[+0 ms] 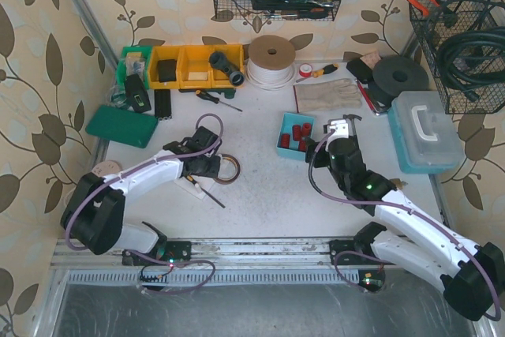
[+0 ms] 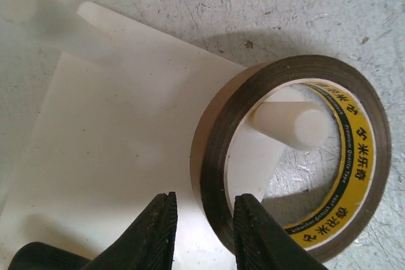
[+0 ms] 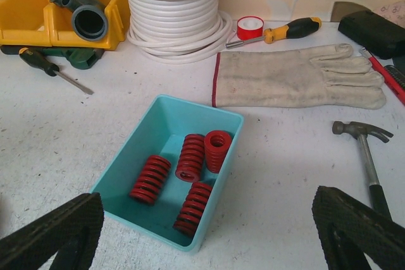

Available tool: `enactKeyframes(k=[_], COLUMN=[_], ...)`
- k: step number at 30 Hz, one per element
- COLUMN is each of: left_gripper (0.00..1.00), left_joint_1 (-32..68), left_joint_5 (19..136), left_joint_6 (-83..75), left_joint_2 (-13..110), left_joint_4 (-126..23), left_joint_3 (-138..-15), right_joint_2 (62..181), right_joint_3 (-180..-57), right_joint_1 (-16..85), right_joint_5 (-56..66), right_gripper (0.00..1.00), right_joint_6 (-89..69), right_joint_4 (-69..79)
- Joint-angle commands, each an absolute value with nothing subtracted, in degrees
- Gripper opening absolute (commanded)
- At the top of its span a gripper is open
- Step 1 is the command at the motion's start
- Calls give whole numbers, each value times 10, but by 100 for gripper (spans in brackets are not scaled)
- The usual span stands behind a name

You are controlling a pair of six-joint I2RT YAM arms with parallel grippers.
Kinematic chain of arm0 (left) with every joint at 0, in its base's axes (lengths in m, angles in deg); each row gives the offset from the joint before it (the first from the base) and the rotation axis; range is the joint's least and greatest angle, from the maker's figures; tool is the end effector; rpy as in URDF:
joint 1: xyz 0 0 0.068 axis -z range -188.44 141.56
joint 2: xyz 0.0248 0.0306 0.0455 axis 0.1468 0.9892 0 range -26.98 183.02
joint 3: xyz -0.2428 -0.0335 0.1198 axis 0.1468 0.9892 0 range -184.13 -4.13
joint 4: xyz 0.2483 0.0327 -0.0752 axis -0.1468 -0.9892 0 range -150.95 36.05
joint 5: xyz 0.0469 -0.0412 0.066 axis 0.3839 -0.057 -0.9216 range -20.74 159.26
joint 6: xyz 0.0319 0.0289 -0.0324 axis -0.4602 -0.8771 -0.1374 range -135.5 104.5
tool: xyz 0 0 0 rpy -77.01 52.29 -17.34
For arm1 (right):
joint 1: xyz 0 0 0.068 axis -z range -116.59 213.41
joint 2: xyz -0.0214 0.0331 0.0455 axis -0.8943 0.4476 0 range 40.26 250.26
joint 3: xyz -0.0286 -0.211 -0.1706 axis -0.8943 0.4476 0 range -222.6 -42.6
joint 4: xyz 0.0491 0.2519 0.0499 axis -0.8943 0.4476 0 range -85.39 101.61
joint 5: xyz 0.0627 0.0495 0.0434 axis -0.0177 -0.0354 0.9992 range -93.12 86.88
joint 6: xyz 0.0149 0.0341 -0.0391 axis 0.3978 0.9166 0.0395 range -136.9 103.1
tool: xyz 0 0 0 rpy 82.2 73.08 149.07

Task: Install the large spring

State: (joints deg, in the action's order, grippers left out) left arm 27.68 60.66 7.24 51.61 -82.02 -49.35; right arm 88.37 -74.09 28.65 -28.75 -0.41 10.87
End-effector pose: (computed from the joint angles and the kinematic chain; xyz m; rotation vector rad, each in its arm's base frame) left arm 0.2113 -0.1476 0.1918 0.2566 2.6192 -0.1568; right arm 0.1677 0.0976 0.2561 -0.0188 1.9321 0.1563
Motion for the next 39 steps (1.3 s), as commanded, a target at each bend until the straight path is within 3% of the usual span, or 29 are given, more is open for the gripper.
enactKeyframes(k=[1, 16, 24, 35, 39], left_gripper=[31, 27, 14, 5, 4], left_joint_1=[281, 282, 282, 282, 282], left_joint_5=[610, 582, 574, 550, 492], left_joint_6=[67, 66, 67, 74, 64], left_joint_2=[538, 579, 558, 446, 412], left_joint_4=[-801, -800, -816, -846, -841], left_joint_3=[-512, -521, -528, -547, -573], right_joint_2=[882, 877, 873, 870, 870], right_joint_3=[-735, -735, -732, -731, -730], right_joint_1=[283, 282, 282, 282, 282], right_joint_5=[-299, -306, -312, -314, -312], right_gripper=[90, 89, 88, 87, 87], right_joint_6=[-1, -3, -3, -2, -3], right_joint_4=[100, 103, 103, 103, 100])
